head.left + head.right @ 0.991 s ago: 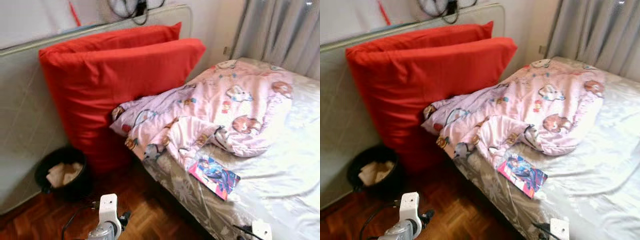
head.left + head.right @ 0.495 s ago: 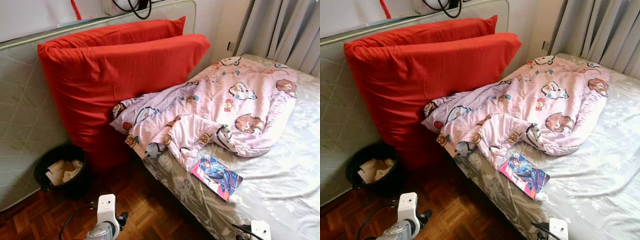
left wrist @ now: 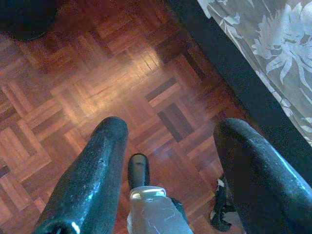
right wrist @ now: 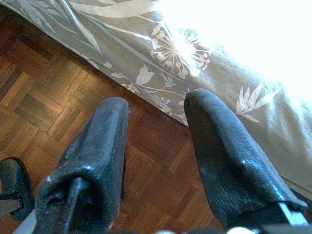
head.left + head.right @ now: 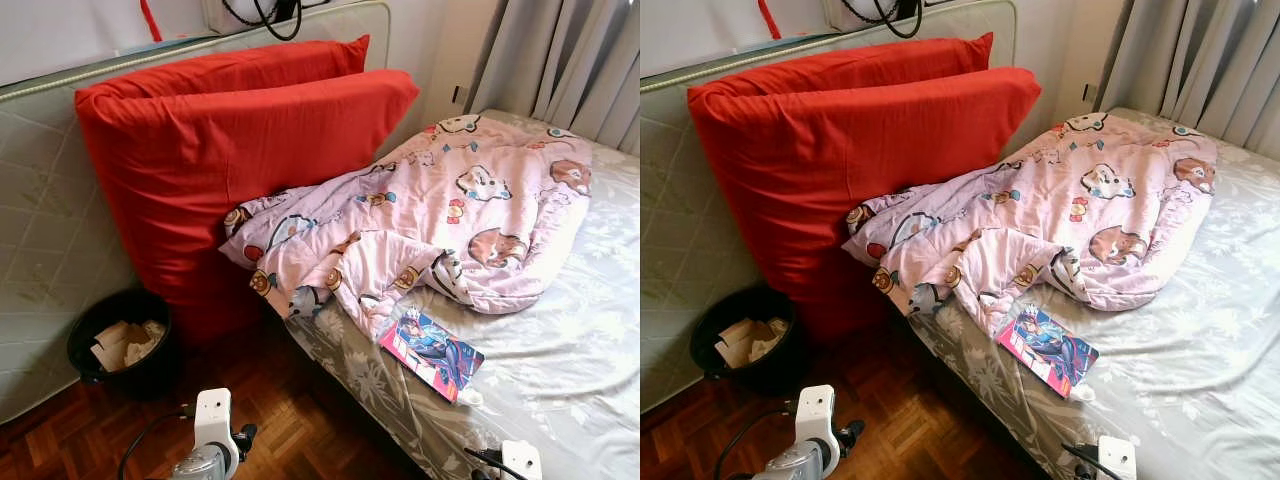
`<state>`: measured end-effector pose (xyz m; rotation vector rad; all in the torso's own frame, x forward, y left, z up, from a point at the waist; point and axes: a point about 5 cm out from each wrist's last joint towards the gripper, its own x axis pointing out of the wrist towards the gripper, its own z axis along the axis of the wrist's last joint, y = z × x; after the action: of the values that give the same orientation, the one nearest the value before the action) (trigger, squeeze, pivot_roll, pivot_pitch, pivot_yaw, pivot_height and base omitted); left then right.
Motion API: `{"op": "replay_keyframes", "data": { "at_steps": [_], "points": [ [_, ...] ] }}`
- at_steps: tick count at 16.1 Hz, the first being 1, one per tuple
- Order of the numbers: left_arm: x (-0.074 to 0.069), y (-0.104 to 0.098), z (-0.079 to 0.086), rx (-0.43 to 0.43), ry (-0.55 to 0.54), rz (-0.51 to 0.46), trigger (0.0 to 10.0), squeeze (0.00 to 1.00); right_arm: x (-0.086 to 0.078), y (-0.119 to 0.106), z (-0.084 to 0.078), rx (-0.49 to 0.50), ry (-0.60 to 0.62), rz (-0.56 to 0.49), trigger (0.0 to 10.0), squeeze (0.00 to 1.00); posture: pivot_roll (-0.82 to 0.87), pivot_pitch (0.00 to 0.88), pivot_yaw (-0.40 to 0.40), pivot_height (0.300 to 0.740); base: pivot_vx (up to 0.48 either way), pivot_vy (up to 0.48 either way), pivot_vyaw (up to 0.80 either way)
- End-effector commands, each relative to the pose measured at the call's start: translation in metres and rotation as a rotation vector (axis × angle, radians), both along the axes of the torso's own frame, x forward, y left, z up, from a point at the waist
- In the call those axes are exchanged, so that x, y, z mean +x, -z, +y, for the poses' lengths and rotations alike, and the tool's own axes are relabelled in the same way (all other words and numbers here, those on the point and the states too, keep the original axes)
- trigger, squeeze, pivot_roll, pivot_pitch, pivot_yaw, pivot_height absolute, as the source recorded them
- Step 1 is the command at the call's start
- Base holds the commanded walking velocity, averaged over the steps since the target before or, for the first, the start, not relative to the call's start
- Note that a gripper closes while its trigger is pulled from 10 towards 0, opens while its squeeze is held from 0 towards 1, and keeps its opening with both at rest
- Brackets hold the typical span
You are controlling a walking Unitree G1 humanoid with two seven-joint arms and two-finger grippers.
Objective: Clean up the room
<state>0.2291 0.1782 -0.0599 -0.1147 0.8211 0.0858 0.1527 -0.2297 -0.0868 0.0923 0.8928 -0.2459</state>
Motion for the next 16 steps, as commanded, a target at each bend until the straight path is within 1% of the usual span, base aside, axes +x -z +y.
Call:
{"op": "replay_keyframes", "data": {
  "at_steps": [1,2,3,4,5,8,11,12,16],
  "points": [
    [-0.0451,0.0204,0.0358,0.074,0.065,0.189,10.0,0.00,0.1375,-0.0711,0.0571,0.177,-0.059,-0.180,10.0,0.00,0.04,0.000,0.043,0.740,0.000,0.000,0.00],
    [-0.0464,0.0215,0.0332,0.043,0.082,0.204,10.0,0.00,0.1376,-0.0712,0.0559,0.158,-0.085,-0.173,10.0,0.00,0.04,0.000,0.038,0.740,0.000,0.000,0.00],
    [-0.0467,0.0219,0.0317,0.043,0.129,0.223,10.0,0.00,0.1370,-0.0707,0.0557,0.166,-0.081,-0.168,10.0,0.00,0.04,0.000,0.033,0.740,0.000,0.000,0.00],
    [-0.0478,0.0224,0.0329,0.067,0.126,0.239,10.0,0.00,0.1358,-0.0695,0.0558,0.178,-0.067,-0.158,10.0,0.00,0.04,0.000,0.032,0.740,0.000,0.000,0.00],
    [-0.0488,0.0230,0.0331,0.062,0.108,0.241,10.0,0.00,0.1351,-0.0688,0.0559,0.182,-0.058,-0.154,10.0,0.00,0.03,0.000,0.033,0.740,0.000,0.000,0.00],
    [-0.0494,0.0233,0.0323,0.060,0.124,0.239,10.0,0.00,0.1339,-0.0679,0.0547,0.174,-0.032,-0.155,10.0,0.00,0.03,0.000,0.035,0.740,0.000,0.000,0.00],
    [-0.0498,0.0234,0.0321,0.053,0.123,0.236,10.0,0.00,0.1330,-0.0669,0.0551,0.173,-0.044,-0.141,10.0,0.00,0.03,0.000,0.035,0.740,0.000,0.000,0.00],
    [-0.0500,0.0234,0.0330,0.063,0.117,0.236,10.0,0.00,0.1327,-0.0666,0.0551,0.163,-0.056,-0.133,10.0,0.00,0.03,0.000,0.037,0.740,0.000,0.000,0.00],
    [-0.0492,0.0229,0.0331,0.059,0.102,0.218,10.0,0.00,0.1324,-0.0663,0.0548,0.166,-0.022,-0.140,10.0,0.00,0.03,0.000,0.037,0.740,0.000,0.000,0.00]
  ]
}}
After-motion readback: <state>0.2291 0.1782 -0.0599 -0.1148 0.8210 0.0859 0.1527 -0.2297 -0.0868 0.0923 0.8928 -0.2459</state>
